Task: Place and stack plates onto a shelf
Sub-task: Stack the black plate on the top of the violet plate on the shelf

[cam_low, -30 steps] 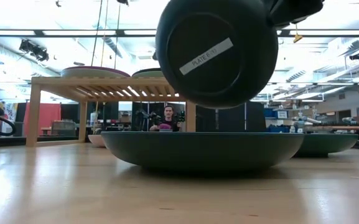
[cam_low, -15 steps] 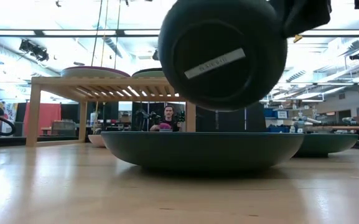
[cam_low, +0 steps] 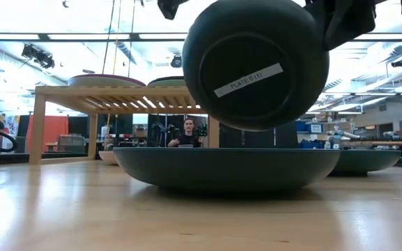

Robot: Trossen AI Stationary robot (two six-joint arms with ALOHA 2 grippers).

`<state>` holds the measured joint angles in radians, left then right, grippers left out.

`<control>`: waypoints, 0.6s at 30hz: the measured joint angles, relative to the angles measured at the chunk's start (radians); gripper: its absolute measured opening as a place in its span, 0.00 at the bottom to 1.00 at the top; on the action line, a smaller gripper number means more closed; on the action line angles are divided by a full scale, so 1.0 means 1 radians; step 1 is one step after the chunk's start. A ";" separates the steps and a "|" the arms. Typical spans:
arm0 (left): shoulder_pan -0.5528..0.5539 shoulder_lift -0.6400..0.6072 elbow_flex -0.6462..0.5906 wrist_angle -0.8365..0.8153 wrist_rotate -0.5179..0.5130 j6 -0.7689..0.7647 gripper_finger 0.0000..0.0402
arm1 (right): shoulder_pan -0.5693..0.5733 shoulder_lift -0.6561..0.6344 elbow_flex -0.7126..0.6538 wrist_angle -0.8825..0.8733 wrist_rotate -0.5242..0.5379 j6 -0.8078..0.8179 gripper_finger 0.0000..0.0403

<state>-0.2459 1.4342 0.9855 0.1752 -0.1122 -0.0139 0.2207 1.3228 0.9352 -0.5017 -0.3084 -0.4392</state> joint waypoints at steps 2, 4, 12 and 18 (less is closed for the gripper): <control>0.009 0.000 0.000 -0.030 0.019 0.000 0.51 | 0.000 0.000 0.000 0.006 0.000 -0.030 0.04; 0.019 0.000 0.000 -0.041 0.042 0.000 0.51 | 0.000 0.000 0.000 0.019 0.000 -0.051 0.04; 0.045 0.000 0.000 -0.094 0.170 -0.001 0.51 | -0.003 0.000 0.000 0.069 0.001 -0.117 0.04; 0.047 0.000 -0.001 -0.138 0.273 -0.002 0.51 | -0.007 0.000 0.000 0.124 0.003 -0.167 0.04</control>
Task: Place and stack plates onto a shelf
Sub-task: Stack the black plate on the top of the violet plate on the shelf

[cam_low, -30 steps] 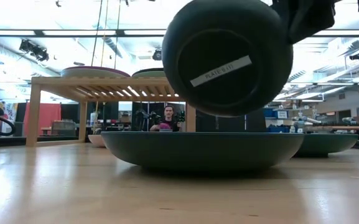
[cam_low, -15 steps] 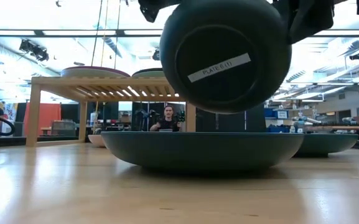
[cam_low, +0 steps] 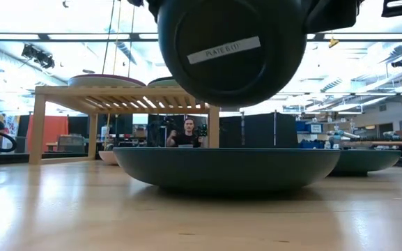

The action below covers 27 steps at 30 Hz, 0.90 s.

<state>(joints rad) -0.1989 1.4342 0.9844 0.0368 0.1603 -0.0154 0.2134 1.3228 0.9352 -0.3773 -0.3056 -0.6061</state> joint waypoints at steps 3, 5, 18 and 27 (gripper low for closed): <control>0.000 0.000 0.000 0.001 0.043 0.000 0.50 | -0.006 0.000 0.000 0.005 -0.001 -0.001 0.04; 0.000 0.000 0.000 0.001 0.058 0.001 0.48 | -0.008 0.000 0.000 0.014 -0.001 -0.001 0.04; -0.002 -0.001 0.000 0.003 0.090 0.005 0.20 | -0.008 0.000 -0.001 0.078 -0.001 0.008 0.07; -0.003 -0.001 0.000 0.003 0.095 0.004 0.06 | -0.009 0.000 -0.002 0.085 0.007 0.012 0.10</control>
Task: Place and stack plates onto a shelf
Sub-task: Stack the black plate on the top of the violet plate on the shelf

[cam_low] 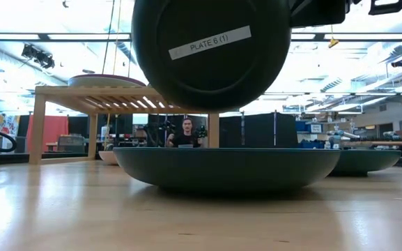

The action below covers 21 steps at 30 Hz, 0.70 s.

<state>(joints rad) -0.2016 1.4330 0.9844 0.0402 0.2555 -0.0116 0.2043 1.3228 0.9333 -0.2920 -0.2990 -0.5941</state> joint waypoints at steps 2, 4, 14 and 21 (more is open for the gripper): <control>0.000 0.000 0.000 0.000 -0.001 0.000 0.06 | 0.000 0.000 0.000 0.001 0.000 0.000 0.10; 0.000 0.000 0.000 0.000 -0.006 0.000 0.07 | 0.000 0.000 0.000 0.001 0.000 0.017 0.10; 0.005 0.002 -0.001 -0.001 -0.045 -0.003 0.07 | 0.001 0.000 0.004 0.043 0.042 0.286 0.18; 0.004 0.002 -0.001 -0.002 -0.046 -0.005 0.07 | 0.002 0.000 0.004 0.079 0.035 0.315 0.33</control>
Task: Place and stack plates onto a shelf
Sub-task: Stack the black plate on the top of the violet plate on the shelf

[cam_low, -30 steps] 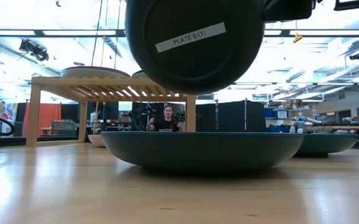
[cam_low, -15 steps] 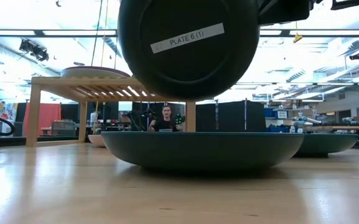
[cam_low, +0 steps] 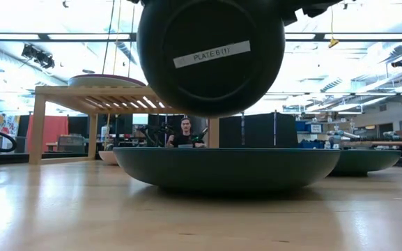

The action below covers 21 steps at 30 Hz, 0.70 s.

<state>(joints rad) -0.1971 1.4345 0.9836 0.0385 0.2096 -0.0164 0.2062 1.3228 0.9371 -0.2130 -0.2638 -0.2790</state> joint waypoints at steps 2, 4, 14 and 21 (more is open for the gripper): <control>0.000 0.000 0.000 -0.001 0.001 -0.001 0.07 | -0.001 0.000 0.000 0.009 0.000 0.000 0.38; 0.000 0.000 0.000 0.000 0.005 -0.001 0.07 | 0.000 0.000 0.000 0.011 0.008 0.000 0.41; -0.002 0.000 0.000 0.000 0.015 0.000 0.07 | 0.000 -0.014 -0.001 0.010 0.085 -0.001 0.48; -0.002 0.000 0.000 0.000 0.019 0.000 0.08 | 0.000 -0.127 -0.002 -0.089 0.184 -0.017 0.48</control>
<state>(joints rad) -0.1989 1.4345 0.9836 0.0387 0.2284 -0.0165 0.2058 1.1960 0.9356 -0.3017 -0.0794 -0.2960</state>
